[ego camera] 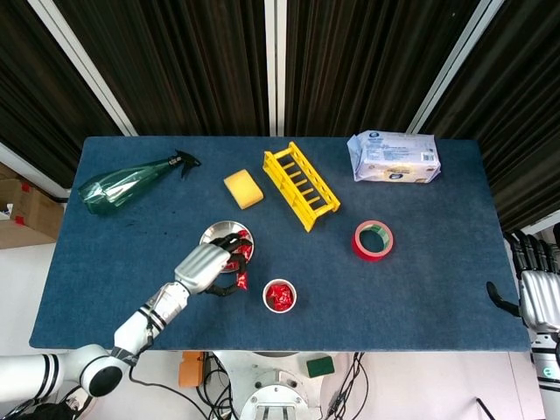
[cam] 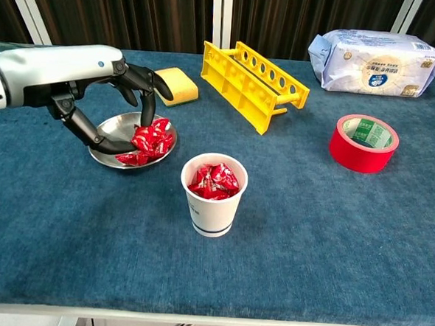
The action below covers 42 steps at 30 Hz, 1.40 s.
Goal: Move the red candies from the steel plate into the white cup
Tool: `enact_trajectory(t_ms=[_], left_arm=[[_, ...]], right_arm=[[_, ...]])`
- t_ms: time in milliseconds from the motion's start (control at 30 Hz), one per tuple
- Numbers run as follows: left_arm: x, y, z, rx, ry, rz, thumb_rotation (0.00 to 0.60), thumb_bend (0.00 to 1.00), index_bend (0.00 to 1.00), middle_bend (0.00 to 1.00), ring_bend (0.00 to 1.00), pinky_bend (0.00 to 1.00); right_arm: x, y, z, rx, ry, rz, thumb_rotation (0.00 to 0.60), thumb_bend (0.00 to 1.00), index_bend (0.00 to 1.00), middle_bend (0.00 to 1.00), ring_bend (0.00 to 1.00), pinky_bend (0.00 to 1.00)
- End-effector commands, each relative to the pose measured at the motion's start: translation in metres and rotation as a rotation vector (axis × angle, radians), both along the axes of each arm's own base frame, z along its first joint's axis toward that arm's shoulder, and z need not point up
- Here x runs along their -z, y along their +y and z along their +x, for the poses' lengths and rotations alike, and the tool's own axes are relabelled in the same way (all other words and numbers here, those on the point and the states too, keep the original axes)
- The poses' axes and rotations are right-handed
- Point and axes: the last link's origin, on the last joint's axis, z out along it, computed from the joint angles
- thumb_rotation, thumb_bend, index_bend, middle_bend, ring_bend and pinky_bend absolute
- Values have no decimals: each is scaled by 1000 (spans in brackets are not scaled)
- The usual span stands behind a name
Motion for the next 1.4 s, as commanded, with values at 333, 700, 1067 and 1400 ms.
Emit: enact_trajectory(t_ms=[333,700,1067,1400], left_arm=[[22,-30,29,59,-8,-32,600,286,540,171,73,226],[32,-28,45,88,-14,8,600,286,546,182,73,225],[43,-20,46,81,9,30,600,286,546,183,73,225],[47,-18,49,86,8,27,600,286,543,185,73,225]], right_arm=[[-9,1,-2,-1,-22,-30,600,306,0,0,0,0],[-9,2,-2,-3,-24,-27,600,305,0,0,0,0],[-10,3,-2,-5,-26,-27,600,306,0,0,0,0],[-10,3,-2,-5,-25,-24,600,306,0,0,0,0]])
